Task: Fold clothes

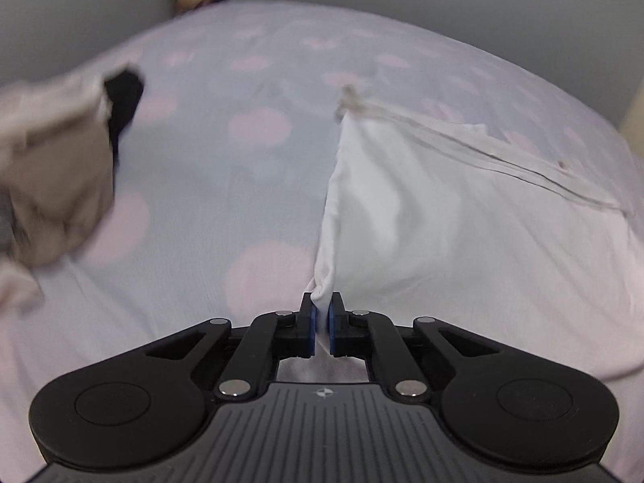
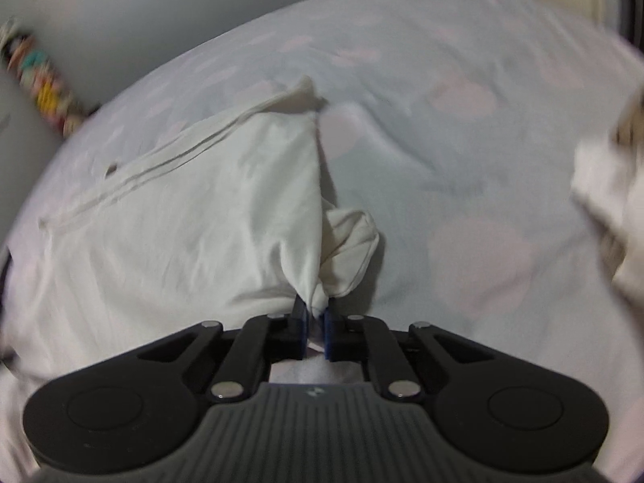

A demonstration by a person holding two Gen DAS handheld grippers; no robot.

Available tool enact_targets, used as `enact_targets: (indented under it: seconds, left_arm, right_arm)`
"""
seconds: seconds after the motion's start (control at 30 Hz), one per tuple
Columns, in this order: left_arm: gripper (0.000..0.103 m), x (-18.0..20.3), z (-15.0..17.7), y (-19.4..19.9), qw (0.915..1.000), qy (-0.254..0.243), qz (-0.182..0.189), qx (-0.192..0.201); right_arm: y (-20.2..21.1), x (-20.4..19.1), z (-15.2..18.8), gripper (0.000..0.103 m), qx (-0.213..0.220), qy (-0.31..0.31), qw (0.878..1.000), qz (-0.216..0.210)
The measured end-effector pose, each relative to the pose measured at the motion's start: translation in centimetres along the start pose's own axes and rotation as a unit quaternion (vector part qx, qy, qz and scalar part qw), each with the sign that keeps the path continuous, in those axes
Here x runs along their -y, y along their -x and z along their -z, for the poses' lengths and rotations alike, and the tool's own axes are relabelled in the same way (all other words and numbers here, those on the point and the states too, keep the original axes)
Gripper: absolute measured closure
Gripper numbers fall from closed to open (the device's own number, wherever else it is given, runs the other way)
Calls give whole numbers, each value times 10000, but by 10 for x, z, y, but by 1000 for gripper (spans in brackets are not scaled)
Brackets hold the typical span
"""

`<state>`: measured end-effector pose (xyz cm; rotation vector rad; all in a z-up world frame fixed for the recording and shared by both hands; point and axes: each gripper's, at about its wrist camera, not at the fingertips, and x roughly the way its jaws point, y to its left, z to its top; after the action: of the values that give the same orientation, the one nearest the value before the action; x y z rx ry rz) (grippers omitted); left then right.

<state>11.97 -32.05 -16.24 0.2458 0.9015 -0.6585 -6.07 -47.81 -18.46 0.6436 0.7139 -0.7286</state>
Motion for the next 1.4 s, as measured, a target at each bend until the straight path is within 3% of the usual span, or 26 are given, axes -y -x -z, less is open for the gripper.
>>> enact_targets:
  seconds: [0.13, 0.3, 0.57, 0.83, 1.0, 1.07, 1.2, 1.4]
  left_arm:
    - [100, 6, -8, 28, 9994, -318, -56, 117]
    - [100, 6, -4, 59, 9994, -342, -34, 95]
    - [100, -10, 46, 100, 9988, -348, 110, -330]
    - [99, -7, 74, 64, 9946, -344, -163, -963]
    - [92, -6, 84, 59, 9926, -116, -314, -1168]
    - [87, -9, 86, 67, 9940, 32, -321, -1043]
    - [76, -13, 86, 89, 9978, 215, -211, -590]
    - [75, -5, 75, 99, 9995, 286, 21, -95]
  right_arm:
    - [21, -13, -9, 96, -79, 539, 9983, 197]
    - [58, -12, -9, 96, -75, 721, 9972, 187]
    - [110, 3, 31, 96, -348, 762, 9964, 96]
    - [95, -10, 54, 95, -697, 1379, 9873, 378]
    - [85, -15, 56, 90, -885, 1745, 9789, 593]
    - [86, -13, 55, 83, -874, 1703, 9792, 668]
    - [103, -13, 54, 77, -510, 1560, 9831, 810]
    - [119, -27, 52, 72, 96, 1617, 9825, 917]
